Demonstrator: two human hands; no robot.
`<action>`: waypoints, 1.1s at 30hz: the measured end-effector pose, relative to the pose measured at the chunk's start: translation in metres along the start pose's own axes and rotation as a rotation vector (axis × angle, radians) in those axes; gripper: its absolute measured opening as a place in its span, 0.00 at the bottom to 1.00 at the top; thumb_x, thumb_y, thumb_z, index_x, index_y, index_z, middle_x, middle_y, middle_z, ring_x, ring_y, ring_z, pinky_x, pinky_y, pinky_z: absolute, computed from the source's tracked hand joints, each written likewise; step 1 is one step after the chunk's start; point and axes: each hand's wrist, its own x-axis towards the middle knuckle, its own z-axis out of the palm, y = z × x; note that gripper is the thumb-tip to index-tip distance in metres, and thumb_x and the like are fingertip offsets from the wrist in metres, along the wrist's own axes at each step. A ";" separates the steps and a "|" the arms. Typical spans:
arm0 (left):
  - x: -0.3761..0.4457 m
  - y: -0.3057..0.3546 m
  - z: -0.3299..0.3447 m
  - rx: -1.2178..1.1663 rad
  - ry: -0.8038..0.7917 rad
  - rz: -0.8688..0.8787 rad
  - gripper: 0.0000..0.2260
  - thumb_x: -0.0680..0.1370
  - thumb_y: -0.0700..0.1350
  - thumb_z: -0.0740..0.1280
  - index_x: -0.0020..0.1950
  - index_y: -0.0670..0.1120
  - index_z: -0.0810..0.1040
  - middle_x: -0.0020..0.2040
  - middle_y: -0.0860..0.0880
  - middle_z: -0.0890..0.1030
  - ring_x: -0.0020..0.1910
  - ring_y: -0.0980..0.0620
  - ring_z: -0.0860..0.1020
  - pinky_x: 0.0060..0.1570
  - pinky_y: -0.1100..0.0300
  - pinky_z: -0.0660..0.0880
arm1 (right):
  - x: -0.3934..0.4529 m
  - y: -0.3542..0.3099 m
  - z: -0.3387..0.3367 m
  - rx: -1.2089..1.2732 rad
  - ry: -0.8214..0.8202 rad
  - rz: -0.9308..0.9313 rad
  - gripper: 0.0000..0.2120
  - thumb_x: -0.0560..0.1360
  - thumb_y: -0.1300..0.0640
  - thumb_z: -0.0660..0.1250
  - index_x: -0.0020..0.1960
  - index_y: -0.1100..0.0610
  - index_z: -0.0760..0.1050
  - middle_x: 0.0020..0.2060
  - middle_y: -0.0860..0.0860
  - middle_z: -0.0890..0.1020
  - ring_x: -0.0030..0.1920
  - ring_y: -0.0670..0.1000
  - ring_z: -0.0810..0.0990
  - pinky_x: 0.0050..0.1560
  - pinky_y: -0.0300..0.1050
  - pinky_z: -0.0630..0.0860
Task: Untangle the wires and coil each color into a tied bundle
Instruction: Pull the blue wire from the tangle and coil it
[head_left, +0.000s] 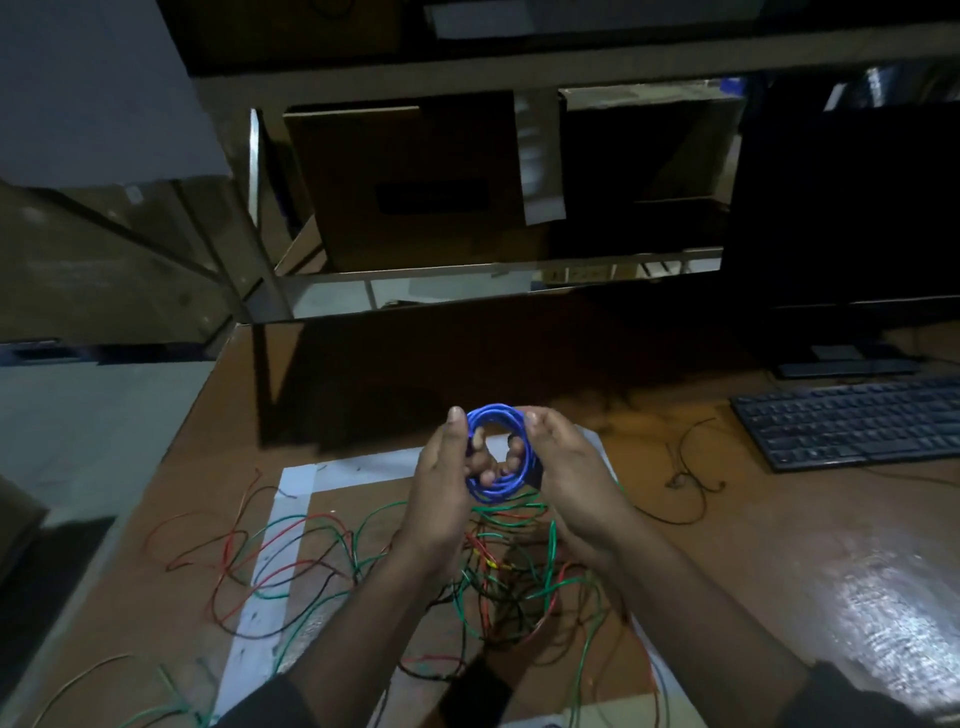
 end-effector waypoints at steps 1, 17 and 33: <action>-0.002 0.002 0.000 0.013 -0.009 0.010 0.19 0.87 0.56 0.52 0.45 0.43 0.69 0.31 0.53 0.66 0.32 0.55 0.70 0.38 0.63 0.72 | -0.004 0.001 0.003 0.025 0.018 -0.005 0.17 0.86 0.47 0.55 0.61 0.56 0.76 0.42 0.53 0.76 0.44 0.54 0.76 0.54 0.55 0.76; -0.010 0.010 -0.007 -0.099 -0.560 -0.165 0.16 0.86 0.53 0.54 0.49 0.43 0.73 0.33 0.52 0.70 0.42 0.51 0.78 0.50 0.58 0.77 | -0.031 -0.004 -0.009 -0.227 0.176 -0.157 0.24 0.84 0.38 0.53 0.50 0.57 0.75 0.42 0.64 0.81 0.40 0.68 0.81 0.43 0.62 0.78; -0.018 -0.012 0.068 0.158 -0.434 -0.133 0.18 0.86 0.57 0.56 0.50 0.45 0.77 0.28 0.58 0.67 0.31 0.57 0.69 0.38 0.63 0.71 | -0.053 0.016 -0.071 -0.251 0.216 -0.092 0.17 0.82 0.38 0.51 0.48 0.40 0.76 0.36 0.45 0.76 0.38 0.49 0.74 0.41 0.51 0.71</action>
